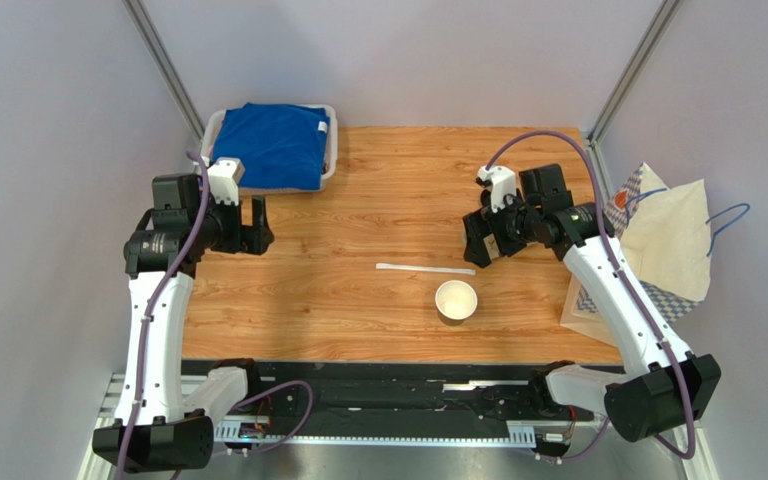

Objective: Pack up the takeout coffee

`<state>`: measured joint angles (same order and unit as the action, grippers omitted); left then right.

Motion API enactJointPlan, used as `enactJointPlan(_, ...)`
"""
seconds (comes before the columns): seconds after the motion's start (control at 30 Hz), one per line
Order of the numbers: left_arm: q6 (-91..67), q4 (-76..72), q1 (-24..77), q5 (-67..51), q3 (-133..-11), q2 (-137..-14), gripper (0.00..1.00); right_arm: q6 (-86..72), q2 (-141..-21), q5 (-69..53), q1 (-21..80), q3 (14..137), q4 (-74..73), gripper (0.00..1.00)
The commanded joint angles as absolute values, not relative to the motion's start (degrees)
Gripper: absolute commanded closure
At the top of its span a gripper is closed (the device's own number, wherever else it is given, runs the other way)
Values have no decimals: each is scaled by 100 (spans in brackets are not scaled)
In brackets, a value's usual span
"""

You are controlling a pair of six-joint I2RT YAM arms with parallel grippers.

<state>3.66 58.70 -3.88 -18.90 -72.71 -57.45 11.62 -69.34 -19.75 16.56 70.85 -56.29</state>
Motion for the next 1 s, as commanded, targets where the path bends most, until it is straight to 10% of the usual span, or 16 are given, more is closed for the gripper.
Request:
enactJointPlan(0.0, -263, 5485, -387, -969, -7190, -5573, 1, 1134, -6873, -1565, 1749, 7259, -5598, 0)
enactJointPlan(0.6, 291, 5229, -378, -1581, -6759, -5071, 1, 2610, -7549, -1776, 2442, 6750, -6285, 1)
enactJointPlan(0.97, 53, 5072, -378, -1784, -6733, -5256, 1, 2619, -8007, -1661, 2602, 6416, -5767, 25)
